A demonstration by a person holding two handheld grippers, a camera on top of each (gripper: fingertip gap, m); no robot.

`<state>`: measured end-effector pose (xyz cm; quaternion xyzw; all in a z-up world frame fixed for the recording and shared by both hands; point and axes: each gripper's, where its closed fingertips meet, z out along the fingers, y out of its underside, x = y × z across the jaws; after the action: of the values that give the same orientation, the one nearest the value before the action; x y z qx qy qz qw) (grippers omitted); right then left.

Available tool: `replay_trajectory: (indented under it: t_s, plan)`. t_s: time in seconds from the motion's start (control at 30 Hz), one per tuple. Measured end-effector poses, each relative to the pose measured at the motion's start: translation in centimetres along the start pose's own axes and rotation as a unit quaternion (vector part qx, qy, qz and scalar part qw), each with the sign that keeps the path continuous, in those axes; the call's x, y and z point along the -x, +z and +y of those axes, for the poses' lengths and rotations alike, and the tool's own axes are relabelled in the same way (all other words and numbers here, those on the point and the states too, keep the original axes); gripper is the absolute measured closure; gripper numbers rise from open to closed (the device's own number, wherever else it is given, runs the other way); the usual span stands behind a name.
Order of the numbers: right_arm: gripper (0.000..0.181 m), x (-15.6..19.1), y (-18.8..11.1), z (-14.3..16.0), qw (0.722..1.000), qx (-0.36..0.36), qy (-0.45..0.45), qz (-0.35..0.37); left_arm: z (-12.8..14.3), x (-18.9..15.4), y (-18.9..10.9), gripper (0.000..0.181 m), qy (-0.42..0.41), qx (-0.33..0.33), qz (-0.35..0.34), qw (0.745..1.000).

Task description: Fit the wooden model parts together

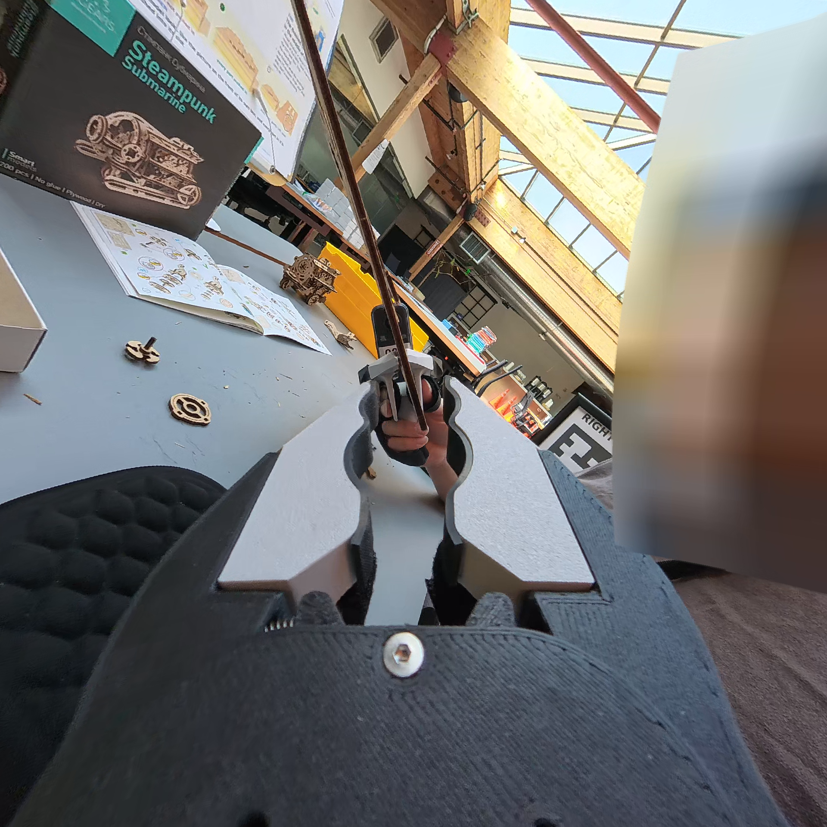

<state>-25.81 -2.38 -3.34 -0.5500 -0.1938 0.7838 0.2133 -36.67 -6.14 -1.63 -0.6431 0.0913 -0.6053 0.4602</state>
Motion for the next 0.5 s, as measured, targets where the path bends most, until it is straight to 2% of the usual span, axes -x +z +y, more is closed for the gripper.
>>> replay_trajectory:
  t_s: [0.2, 0.5]
  plan:
    - [0.180, 0.0, -0.2, -0.3, 1.000, -0.007, -0.001, -0.001, 0.3, 0.3, -0.4, 0.151, 0.009, 0.004, -0.017, 1.000]
    - [0.180, 0.0, -0.3, -0.5, 1.000, -0.012, -0.005, 0.001, 1.5, -0.8, 0.6, 0.152, 0.006, 0.026, 0.018, 0.999]
